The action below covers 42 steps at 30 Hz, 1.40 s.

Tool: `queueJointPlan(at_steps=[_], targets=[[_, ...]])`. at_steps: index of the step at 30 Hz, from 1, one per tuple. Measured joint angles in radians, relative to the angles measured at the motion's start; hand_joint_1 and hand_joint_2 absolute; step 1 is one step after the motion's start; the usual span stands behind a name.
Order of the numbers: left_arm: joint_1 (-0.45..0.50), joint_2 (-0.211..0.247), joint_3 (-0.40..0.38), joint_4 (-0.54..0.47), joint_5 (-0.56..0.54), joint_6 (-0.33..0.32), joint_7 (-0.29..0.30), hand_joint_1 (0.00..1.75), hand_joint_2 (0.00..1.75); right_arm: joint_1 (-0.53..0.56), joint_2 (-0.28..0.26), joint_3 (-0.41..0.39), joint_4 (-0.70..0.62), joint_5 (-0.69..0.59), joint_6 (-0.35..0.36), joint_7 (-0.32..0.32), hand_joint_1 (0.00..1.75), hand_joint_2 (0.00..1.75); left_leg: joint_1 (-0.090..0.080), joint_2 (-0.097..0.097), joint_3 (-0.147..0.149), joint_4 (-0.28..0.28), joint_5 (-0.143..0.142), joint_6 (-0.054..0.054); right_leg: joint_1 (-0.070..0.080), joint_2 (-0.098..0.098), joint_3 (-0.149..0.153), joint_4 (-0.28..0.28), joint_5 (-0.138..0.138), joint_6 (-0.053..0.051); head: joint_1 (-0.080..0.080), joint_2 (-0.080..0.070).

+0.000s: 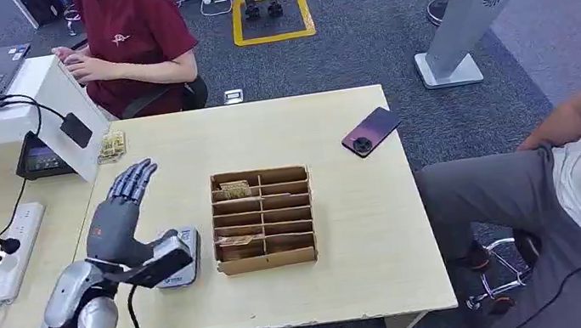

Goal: Pass the card to the sensor for recognition and then transmit it.

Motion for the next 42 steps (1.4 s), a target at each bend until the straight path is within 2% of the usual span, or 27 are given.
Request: queueJointPlan(at_steps=[3, 6, 11, 13, 15, 19, 23, 42], targets=[[0.076, 0.016, -0.085, -0.085, -0.080, 0.065, 0.042, 0.00, 1.75, -0.001, 0.000, -0.004, 0.000, 0.000, 0.000, 0.007, 0.00, 0.00, -0.001, 0.000, -0.001, 0.000, 0.000, 0.000, 0.000, -0.001, 0.000, 0.000, 0.000, 0.000, 0.001, 0.000], [0.105, 0.035, -0.132, -0.133, -0.087, 0.071, 0.047, 0.00, 1.75, -0.001, 0.000, -0.006, 0.000, 0.001, 0.000, 0.012, 0.00, 0.00, -0.001, 0.000, -0.001, 0.000, 0.000, 0.000, 0.000, -0.001, 0.000, -0.001, 0.001, 0.001, 0.001, 0.000], [0.120, 0.052, -0.155, -0.170, -0.085, 0.073, 0.057, 0.00, 1.75, -0.001, 0.000, -0.006, 0.000, 0.001, 0.000, 0.012, 0.00, 0.00, -0.001, 0.000, -0.001, 0.000, 0.001, 0.001, -0.001, -0.002, 0.000, 0.000, 0.002, 0.001, 0.001, 0.000], [0.132, 0.055, -0.163, -0.179, -0.047, 0.045, 0.035, 0.00, 1.75, -0.001, 0.000, -0.007, 0.000, 0.001, 0.000, 0.015, 0.00, 0.00, 0.000, 0.000, -0.001, 0.000, 0.001, 0.001, -0.001, -0.002, 0.001, 0.000, 0.002, 0.000, 0.000, 0.000], [0.193, 0.056, -0.177, -0.211, -0.027, 0.046, 0.010, 0.00, 1.75, 0.000, 0.005, -0.010, -0.001, 0.001, 0.000, 0.024, 0.00, 0.00, 0.000, 0.002, 0.001, 0.000, 0.000, 0.000, -0.001, 0.002, 0.001, 0.000, 0.002, 0.000, 0.000, 0.000], [0.263, 0.065, -0.223, -0.255, -0.026, 0.075, 0.026, 0.00, 1.75, 0.003, 0.011, -0.013, -0.002, 0.010, 0.000, 0.031, 0.00, 0.00, 0.000, -0.001, -0.001, 0.000, 0.000, 0.000, 0.000, -0.001, -0.001, 0.000, 0.001, 0.001, 0.000, 0.000], [0.274, 0.069, -0.232, -0.276, 0.008, 0.078, 0.026, 0.00, 1.75, 0.003, 0.016, -0.013, -0.006, 0.016, -0.002, 0.031, 0.00, 0.00, 0.000, 0.000, -0.002, 0.000, 0.000, 0.000, 0.000, -0.002, -0.001, 0.000, 0.001, 0.001, 0.001, 0.000], [0.291, 0.077, -0.233, -0.323, 0.019, 0.078, 0.023, 0.00, 1.75, 0.009, 0.016, -0.013, -0.006, 0.023, -0.014, 0.030, 0.00, 0.00, 0.000, 0.000, -0.002, 0.000, 0.000, 0.000, 0.000, -0.002, -0.001, 0.000, 0.001, 0.001, 0.001, 0.000]])
